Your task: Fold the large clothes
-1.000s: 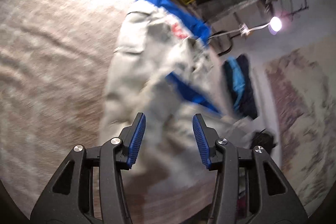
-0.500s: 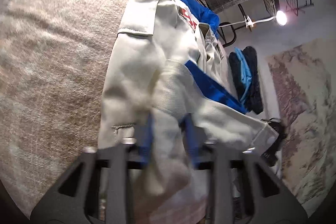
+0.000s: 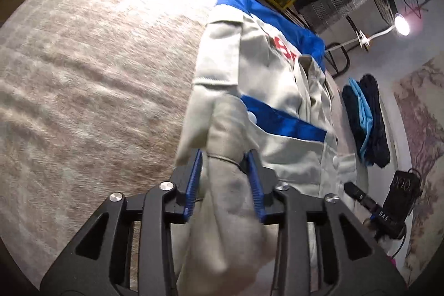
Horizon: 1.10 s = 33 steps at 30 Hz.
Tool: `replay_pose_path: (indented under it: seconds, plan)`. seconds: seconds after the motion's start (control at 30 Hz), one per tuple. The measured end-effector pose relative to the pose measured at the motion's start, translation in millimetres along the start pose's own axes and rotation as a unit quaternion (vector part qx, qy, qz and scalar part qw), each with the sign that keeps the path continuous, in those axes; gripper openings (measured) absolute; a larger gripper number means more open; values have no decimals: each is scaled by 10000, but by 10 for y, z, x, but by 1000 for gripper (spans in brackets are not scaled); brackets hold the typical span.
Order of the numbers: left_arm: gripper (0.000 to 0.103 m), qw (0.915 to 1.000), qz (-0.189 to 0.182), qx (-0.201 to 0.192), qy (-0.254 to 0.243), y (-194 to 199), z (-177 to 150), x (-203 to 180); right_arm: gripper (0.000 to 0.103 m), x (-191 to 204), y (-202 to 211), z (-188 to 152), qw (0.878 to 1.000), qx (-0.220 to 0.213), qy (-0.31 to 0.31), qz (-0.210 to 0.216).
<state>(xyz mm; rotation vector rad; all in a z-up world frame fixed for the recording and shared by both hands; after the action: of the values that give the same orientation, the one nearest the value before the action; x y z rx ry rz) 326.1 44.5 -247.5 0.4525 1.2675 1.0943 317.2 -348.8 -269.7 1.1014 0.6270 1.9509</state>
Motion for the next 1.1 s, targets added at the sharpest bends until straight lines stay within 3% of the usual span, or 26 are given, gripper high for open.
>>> replay_pose_path:
  seconds: [0.07,0.13,0.23,0.33,0.43,0.53,0.63,0.73,0.8,1.0,1.1]
  plan:
    - [37,9997,70,-246,24,159,0,20,15,23,27,-15,10000,2,71,-64]
    - [37,9992,31,-385,-94,307,-46,-9,23,-9,58,-16,9999,-13,61,-143]
    - [37,9983,-38,-358,-455,416,-184,-103,32,-17,180,-25,9990,-195,39,-404]
    - [37,9956,-162,-240,-892,437,-377,-257,32,185,362,-44,9948,-500,463,-760]
    - [37,9929,-18,-100,-1186,285,-424,-396,32,486,385,-86,9905,-563,1039,-699]
    - [37,9928,148,28,-1189,92,-373,-382,32,630,204,-136,9871,-317,1392,-728]
    - [36,9919,339,173,-1211,-58,-348,-352,29,546,-40,-116,9881,-17,1327,-772]
    - [17,9920,509,196,-1140,-147,-342,-270,20,441,-162,-73,9895,129,1219,-769]
    - [13,9937,447,214,-1010,-182,-311,-209,17,419,-267,-68,9872,237,1302,-893]
    - [10,9964,210,140,-808,-104,-289,-153,23,524,-215,-44,9868,201,1258,-1000]
    - [14,9955,159,51,-936,78,-266,-251,24,524,32,-23,9909,-175,1046,-833]
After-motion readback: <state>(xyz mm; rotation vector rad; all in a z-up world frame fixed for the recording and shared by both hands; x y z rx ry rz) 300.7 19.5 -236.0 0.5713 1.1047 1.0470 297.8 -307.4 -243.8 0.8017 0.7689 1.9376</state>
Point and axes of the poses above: each gripper's, at about its wrist camera, not at the fingertips, and y roughly against the way its jaws point, x to its left, z to its top, the point moved 2 cm from there along -y, roughly the way its jaws point, and after that the axes turned 5 degrees about x, right-handed, at the moved point
